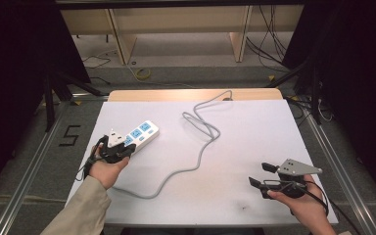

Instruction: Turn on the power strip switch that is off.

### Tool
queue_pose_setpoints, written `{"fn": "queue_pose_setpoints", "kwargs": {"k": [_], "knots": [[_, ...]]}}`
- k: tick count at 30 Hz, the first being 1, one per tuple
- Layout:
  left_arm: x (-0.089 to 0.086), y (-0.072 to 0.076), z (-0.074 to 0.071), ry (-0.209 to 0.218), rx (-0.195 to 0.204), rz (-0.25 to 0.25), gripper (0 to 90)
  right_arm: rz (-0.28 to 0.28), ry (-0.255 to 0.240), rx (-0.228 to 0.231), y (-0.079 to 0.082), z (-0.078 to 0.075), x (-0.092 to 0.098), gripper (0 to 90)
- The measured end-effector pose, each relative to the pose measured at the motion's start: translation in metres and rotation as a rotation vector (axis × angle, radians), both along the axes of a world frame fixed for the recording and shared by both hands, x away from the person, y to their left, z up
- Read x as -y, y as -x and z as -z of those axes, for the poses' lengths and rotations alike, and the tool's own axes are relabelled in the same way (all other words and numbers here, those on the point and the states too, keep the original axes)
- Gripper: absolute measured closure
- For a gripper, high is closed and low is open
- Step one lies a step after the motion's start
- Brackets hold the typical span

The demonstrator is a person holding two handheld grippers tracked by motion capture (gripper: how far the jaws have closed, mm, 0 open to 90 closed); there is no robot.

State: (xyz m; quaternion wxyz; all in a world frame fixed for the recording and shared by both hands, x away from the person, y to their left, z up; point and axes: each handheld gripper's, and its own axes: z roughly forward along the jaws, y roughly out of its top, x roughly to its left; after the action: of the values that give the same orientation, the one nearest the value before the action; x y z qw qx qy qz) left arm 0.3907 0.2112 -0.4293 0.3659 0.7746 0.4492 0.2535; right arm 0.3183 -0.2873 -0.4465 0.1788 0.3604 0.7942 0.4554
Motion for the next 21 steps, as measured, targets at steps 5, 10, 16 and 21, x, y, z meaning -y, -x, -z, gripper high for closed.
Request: {"fn": "queue_pose_setpoints", "kwargs": {"k": [5, 10, 16, 21], "knots": [[-0.001, -0.002, 0.0, -0.002, -0.002, -0.005, 89.9, 0.0, -0.001, -0.001, 0.0, 0.0, 0.0, 28.2], [-0.002, -0.005, 0.0, -0.005, -0.004, -0.015, 89.9, -0.001, -0.002, 0.001, 0.0, 0.0, 0.0, 28.2], [-0.004, -0.009, 0.001, -0.004, -0.012, -0.026, 89.9, -0.002, -0.001, 0.002, 0.0, 0.0, 0.0, 28.2], [-0.005, -0.012, 0.002, -0.005, -0.019, -0.032, 89.9, 0.0, -0.002, 0.0, 0.0, 0.0, 0.0, 28.2]]}}
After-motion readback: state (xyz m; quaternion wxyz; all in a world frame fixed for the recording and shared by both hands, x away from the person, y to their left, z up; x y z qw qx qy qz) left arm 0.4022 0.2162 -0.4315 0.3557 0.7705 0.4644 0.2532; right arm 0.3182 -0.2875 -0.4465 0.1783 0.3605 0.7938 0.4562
